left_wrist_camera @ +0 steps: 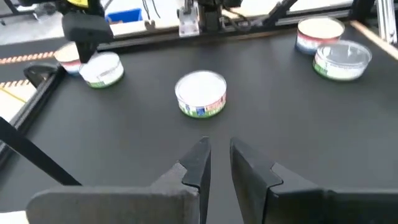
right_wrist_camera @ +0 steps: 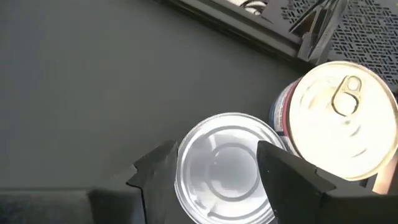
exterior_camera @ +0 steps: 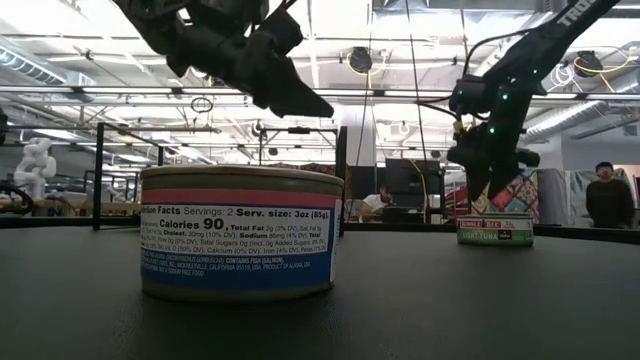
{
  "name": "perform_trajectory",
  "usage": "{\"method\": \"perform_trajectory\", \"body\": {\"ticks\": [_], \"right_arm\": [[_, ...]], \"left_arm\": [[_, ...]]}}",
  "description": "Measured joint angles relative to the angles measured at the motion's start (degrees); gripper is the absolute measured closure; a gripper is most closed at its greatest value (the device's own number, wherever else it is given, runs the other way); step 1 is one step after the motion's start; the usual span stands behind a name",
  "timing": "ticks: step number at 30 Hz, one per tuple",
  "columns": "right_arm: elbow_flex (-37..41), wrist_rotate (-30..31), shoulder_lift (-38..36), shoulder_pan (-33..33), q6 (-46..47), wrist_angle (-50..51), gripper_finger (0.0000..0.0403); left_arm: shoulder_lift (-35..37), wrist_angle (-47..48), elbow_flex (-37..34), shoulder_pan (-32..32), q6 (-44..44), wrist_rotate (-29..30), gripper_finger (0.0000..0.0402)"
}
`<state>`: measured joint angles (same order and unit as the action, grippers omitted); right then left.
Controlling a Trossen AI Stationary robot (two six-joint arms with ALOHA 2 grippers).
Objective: Stack canned seafood by type on shelf
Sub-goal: Stack the green tuna can on top of the green tuna on the shelf
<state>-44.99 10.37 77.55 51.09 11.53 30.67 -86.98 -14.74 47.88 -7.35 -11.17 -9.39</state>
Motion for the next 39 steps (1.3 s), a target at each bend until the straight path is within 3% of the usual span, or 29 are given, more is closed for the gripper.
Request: {"method": "perform_trajectory", "body": {"ticks": [7, 11, 21, 39], "right_arm": [[0.0, -0.2, 1.6, 0.3, -0.2, 1.2, 0.0188], [0.0, -0.3, 2.1, 0.3, 0.1, 1.0, 0.0188], [0.0, -3.0, 2.3, 2.2, 2.5, 0.2, 0.0188], [-0.4, -2.2, 9.1, 2.7, 4.0, -0.7, 0.0188]], "left_arm": [[1.1, 3.0, -1.6, -0.9, -1.2, -0.1, 0.0338], [4.8, -0.7, -5.5, -2.4, -1.2, -0.2, 0.0338], [12.2, -22.8, -15.7, -5.4, -1.2, -0.3, 0.0338], [12.2, -17.5, -16.1, -5.4, -1.7, -5.1, 0.0338]]}}
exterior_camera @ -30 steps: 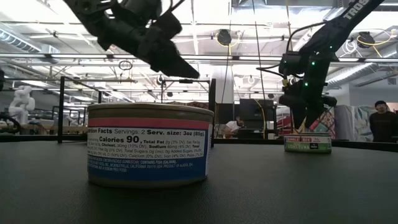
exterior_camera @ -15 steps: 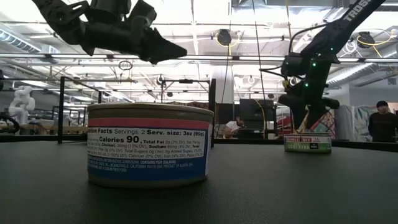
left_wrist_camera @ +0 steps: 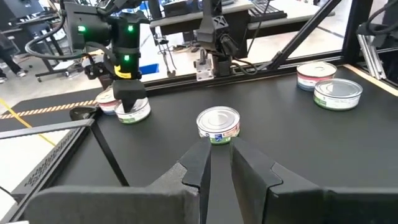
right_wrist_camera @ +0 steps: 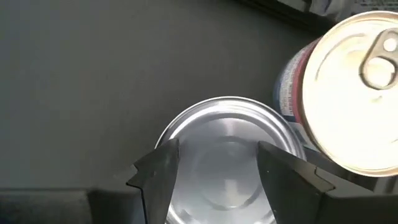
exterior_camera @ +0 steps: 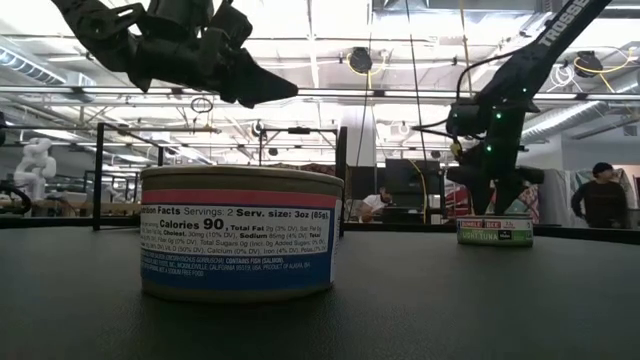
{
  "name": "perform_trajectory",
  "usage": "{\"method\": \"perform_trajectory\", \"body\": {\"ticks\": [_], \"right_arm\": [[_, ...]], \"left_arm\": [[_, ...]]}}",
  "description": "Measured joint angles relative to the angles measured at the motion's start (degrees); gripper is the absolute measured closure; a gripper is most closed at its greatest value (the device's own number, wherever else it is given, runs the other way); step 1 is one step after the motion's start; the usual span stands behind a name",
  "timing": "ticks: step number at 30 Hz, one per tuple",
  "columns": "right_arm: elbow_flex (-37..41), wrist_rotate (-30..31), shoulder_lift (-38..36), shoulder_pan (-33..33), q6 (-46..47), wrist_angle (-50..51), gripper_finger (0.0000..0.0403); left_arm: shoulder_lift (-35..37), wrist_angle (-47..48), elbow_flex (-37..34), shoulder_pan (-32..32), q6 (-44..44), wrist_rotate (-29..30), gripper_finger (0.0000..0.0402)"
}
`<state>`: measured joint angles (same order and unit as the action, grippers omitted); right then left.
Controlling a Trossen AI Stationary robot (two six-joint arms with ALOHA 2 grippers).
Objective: Stack canned seafood by type on shelf
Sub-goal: Stack the green tuna can on top of the green tuna on the shelf
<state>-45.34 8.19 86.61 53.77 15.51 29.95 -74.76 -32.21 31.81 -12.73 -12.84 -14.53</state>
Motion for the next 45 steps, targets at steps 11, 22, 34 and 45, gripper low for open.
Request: {"method": "perform_trajectory", "body": {"ticks": [11, 22, 34, 45], "right_arm": [[0.2, -7.4, -1.6, -7.3, 2.8, 0.3, 0.0188], [0.2, -10.1, -1.7, -20.1, 8.3, -0.3, 0.0188], [0.5, -13.5, -1.5, -34.3, 15.1, -7.9, 0.0188], [-0.3, -11.1, -2.2, -42.1, 14.0, -13.3, 0.0188]], "left_arm": [[0.0, -0.1, 0.0, 0.0, 0.0, 0.0, 0.0338], [0.0, -0.1, 0.0, 0.0, 0.0, 0.0, 0.0338], [0.0, -0.4, 0.0, 0.0, 0.0, 0.0, 0.0338], [0.0, -1.4, 0.0, 0.6, -1.2, -0.2, 0.0338]]}}
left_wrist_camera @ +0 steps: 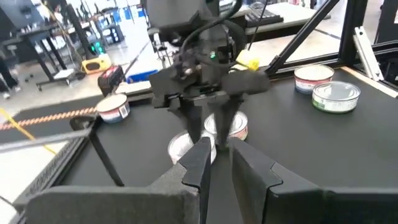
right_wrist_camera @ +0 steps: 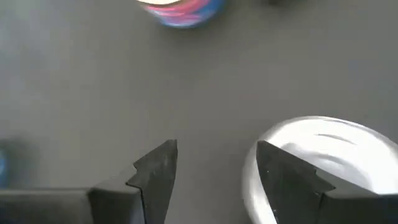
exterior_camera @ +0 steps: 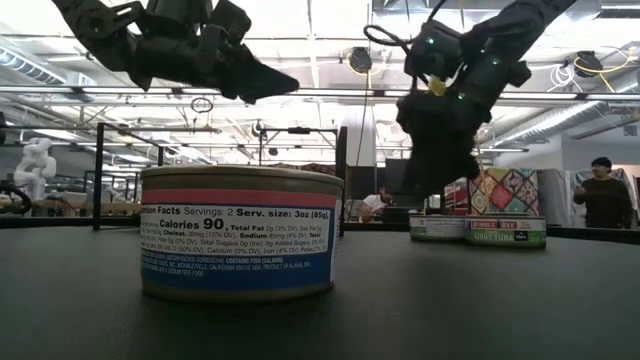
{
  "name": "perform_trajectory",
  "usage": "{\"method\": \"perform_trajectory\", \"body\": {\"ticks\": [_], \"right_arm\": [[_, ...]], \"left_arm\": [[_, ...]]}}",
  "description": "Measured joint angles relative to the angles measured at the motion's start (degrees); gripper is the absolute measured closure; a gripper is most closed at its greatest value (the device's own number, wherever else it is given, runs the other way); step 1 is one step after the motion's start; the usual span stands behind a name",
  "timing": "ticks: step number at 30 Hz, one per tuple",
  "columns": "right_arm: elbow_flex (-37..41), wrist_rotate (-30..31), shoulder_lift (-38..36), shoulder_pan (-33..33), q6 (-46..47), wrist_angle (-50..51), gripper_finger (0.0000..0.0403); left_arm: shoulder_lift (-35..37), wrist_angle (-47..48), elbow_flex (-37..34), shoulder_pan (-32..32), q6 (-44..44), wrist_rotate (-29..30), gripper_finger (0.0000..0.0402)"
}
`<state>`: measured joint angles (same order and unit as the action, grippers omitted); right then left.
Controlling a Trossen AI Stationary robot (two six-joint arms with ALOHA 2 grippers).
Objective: Stack canned seafood by type on shelf
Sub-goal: Stack the green tuna can on top of the green tuna on the shelf
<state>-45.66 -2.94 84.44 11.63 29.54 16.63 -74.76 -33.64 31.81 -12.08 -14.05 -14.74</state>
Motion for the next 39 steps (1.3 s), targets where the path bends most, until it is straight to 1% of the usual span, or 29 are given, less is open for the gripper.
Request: {"method": "perform_trajectory", "body": {"ticks": [5, 9, 13, 17, 19, 21, 24, 26, 28, 30, 32, 33, 35, 39], "right_arm": [[0.0, 13.4, -2.0, 1.0, -0.2, 9.6, 0.0188], [0.0, 21.3, -3.8, 2.3, 0.3, 13.7, 0.0188], [2.1, 22.8, -5.2, 4.7, 0.2, 13.0, 0.0188], [7.3, 25.4, -6.1, 8.4, 1.9, 10.8, 0.0188], [10.3, 25.1, -6.9, 10.4, 2.5, 6.7, 0.0189], [13.4, 23.5, -7.8, 11.6, 2.9, 1.8, 0.0194], [16.2, 22.1, -8.1, 12.4, 4.0, -2.7, 0.0220], [17.5, 22.1, -8.0, 12.4, 4.3, -3.4, 0.0250], [18.6, 22.1, -8.0, 11.7, 4.3, -4.5, 0.0288], [19.5, 20.7, -8.0, 10.5, 4.3, -7.1, 0.0330], [20.4, 19.2, -8.0, 9.3, 4.2, -9.1, 0.0372], [20.6, 18.9, -8.0, 8.6, 4.1, -9.8, 0.0387], [20.9, 18.3, -8.0, 7.3, 4.3, -11.5, 0.0395], [21.2, 17.6, -8.0, 5.1, 5.2, -12.4, 0.0389]], "left_arm": [[-0.5, -4.4, 0.2, 1.4, -0.2, 0.0, 0.0338], [-3.0, -6.1, 0.7, 2.0, -0.2, 0.4, 0.0338], [-8.2, -6.4, 3.6, 2.6, 0.0, 0.7, 0.0338], [-15.4, -6.4, 8.7, 3.3, 0.0, 0.9, 0.0338], [-19.1, -6.2, 11.5, 3.5, -0.3, 1.1, 0.0338], [-22.5, -5.9, 14.1, 3.5, -0.4, 1.6, 0.0338], [-27.5, -6.0, 18.2, 3.3, -2.5, 4.4, 0.0338], [-31.0, -6.1, 21.1, 3.3, -3.8, 5.9, 0.0338], [-33.9, -5.3, 23.4, 3.3, -5.0, 6.0, 0.0338], [-36.5, -4.8, 25.8, 3.7, -6.7, 6.2, 0.0338], [-38.8, -3.7, 27.7, 4.0, -10.1, 6.6, 0.0338], [-39.7, -2.9, 28.3, 4.4, -12.7, 6.8, 0.0338], [-41.0, -1.0, 28.6, 5.0, -17.5, 7.2, 0.0338], [-42.3, 0.9, 28.8, 6.7, -23.5, 11.3, 0.0331]]}}
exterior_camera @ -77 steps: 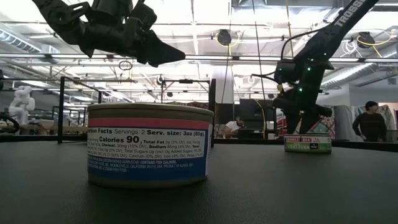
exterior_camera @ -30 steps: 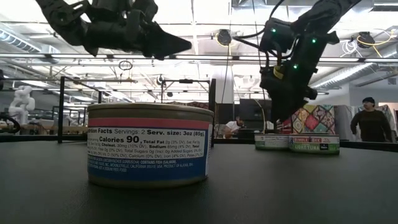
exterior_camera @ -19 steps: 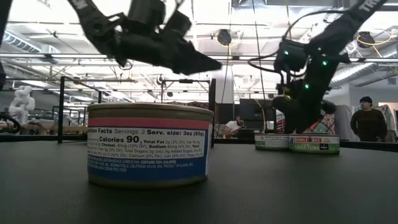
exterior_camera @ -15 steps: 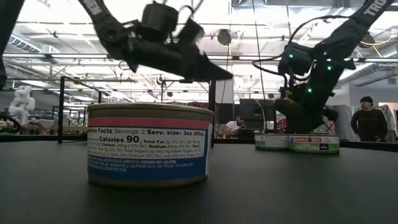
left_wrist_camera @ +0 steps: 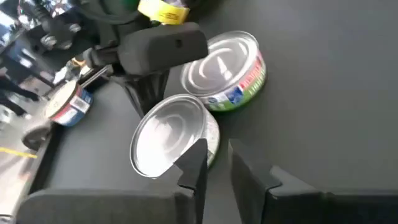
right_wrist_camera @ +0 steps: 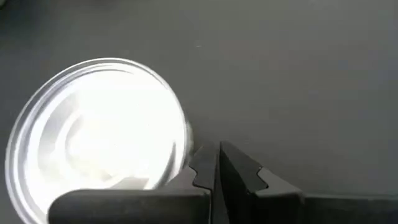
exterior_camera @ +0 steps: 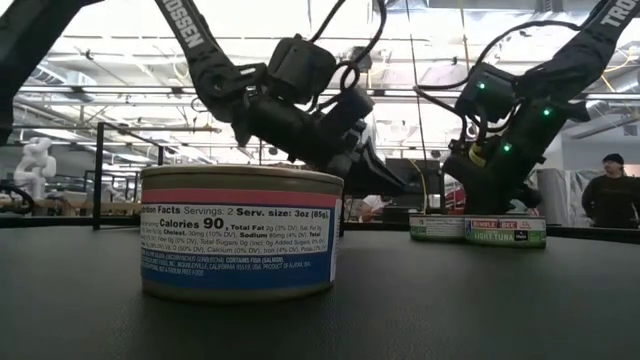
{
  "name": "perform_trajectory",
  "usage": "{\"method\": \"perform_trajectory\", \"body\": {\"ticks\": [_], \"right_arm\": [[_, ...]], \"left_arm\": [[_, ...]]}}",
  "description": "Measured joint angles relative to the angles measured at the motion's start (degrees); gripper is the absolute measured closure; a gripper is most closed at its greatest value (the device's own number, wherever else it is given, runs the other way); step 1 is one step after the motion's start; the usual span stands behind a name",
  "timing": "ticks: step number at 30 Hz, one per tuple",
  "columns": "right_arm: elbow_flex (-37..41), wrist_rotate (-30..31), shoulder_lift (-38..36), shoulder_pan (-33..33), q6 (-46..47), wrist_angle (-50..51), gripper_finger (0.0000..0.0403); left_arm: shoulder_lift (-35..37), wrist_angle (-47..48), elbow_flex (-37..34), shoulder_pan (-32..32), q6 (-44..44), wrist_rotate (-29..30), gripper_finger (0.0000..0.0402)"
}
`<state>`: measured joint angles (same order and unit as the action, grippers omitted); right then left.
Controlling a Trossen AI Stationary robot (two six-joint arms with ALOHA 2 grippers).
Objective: Stack canned seafood by type on shelf
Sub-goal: Stack the green tuna can on top of the green tuna on the shelf
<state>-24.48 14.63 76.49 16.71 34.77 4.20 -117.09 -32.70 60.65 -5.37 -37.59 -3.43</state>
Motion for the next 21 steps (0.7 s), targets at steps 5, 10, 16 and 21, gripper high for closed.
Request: {"method": "perform_trajectory", "body": {"ticks": [5, 10, 16, 21], "right_arm": [[0.0, -0.1, 0.0, -2.4, 0.1, -2.2, 0.0401], [0.0, -3.3, 0.0, -4.6, -0.3, -7.4, 0.0402], [0.0, -4.3, 0.0, -7.2, 0.5, -9.7, 0.0402], [0.0, -4.5, 0.0, -8.8, 0.6, -10.3, 0.0402]], "left_arm": [[0.0, 0.9, 0.1, 1.6, -5.0, 8.2, 0.0276], [0.0, 5.1, 2.4, 3.9, -4.8, 13.7, 0.0199], [0.0, 15.0, 4.5, 5.2, -4.8, 14.3, 0.0165], [0.0, 17.6, 4.5, 4.8, -4.8, 13.9, 0.0164]]}}
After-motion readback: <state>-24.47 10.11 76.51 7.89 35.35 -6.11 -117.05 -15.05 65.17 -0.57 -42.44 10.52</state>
